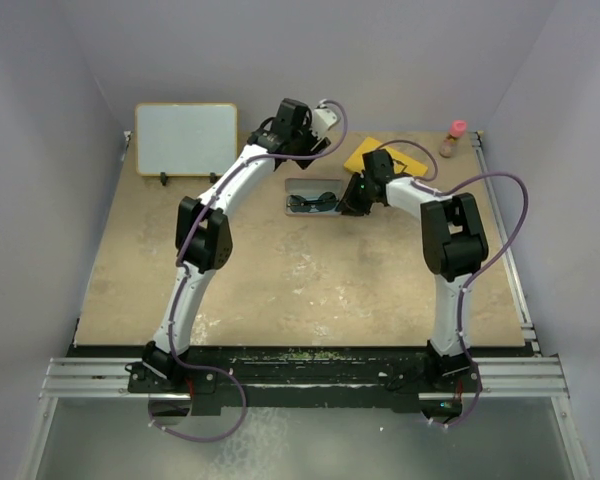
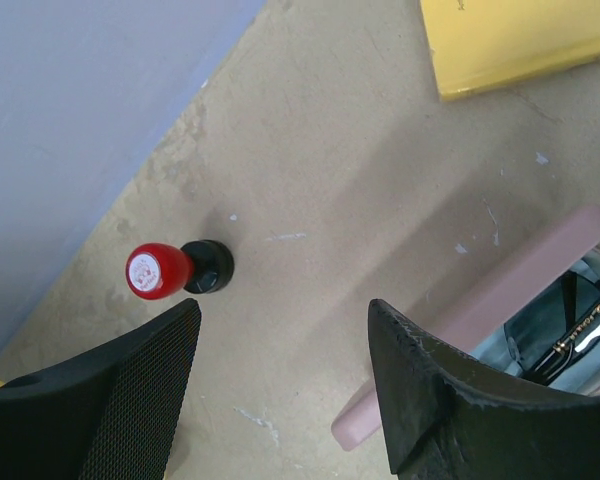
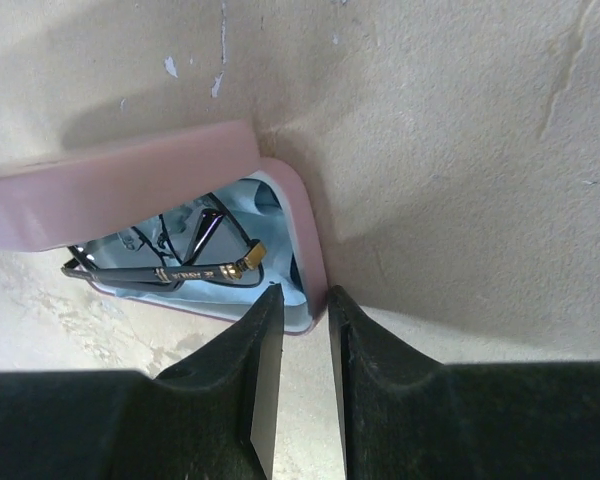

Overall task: Organize the sunglasses
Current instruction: Close the sunglasses case at the center of the board.

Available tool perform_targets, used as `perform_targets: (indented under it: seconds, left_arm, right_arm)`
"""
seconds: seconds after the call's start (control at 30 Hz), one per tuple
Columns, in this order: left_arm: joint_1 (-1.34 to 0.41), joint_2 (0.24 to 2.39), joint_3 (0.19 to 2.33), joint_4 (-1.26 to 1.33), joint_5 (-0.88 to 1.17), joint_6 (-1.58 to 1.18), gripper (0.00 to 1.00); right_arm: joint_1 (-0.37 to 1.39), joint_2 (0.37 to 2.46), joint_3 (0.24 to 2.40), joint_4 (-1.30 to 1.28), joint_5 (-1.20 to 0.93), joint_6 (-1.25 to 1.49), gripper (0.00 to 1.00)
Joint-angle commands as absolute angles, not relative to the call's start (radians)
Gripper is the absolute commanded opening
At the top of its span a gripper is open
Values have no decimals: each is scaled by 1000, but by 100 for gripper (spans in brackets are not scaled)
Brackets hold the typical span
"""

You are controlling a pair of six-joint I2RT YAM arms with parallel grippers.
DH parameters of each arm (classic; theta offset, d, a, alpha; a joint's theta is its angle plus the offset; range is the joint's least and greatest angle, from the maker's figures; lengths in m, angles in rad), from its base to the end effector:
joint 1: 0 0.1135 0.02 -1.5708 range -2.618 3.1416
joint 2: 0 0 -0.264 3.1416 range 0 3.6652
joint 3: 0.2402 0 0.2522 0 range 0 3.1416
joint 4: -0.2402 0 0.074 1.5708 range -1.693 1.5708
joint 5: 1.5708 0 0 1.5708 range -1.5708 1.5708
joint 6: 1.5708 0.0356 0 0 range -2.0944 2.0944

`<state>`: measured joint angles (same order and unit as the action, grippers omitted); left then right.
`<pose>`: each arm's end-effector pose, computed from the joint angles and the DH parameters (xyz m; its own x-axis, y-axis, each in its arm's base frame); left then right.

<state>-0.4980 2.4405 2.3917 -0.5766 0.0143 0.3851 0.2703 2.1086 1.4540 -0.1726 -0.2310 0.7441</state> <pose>0.4901 -0.2671 0.2676 -0.2934 0.5871 -0.7545 0.6453 0.7039 0.2968 0.4408 0.1306 0.1587 -0.7990 0.4628 -0.3839 0.1793 0.7928 0.5825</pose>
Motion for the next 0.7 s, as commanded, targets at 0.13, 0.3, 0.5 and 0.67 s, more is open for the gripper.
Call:
perform_targets:
  seconds: [0.13,0.3,0.5,0.67]
  left_arm:
    - [-492,2450,2402,-473,2,382,72]
    - [-494,2460,2401,-471,0,383,72]
    - [-494,2466,2399,-470,3,405,72]
    - [-494,2485,2402,-453,-12,422,72]
  right_arm:
    - [305,2116,1507,-245,-161,729,18]
    - [307,2122,1518,-255,-150,730,0]
    - [308,2128,1554,-295,-126,729,0]
    - [308,2118,1551,-289,-122,729,0]
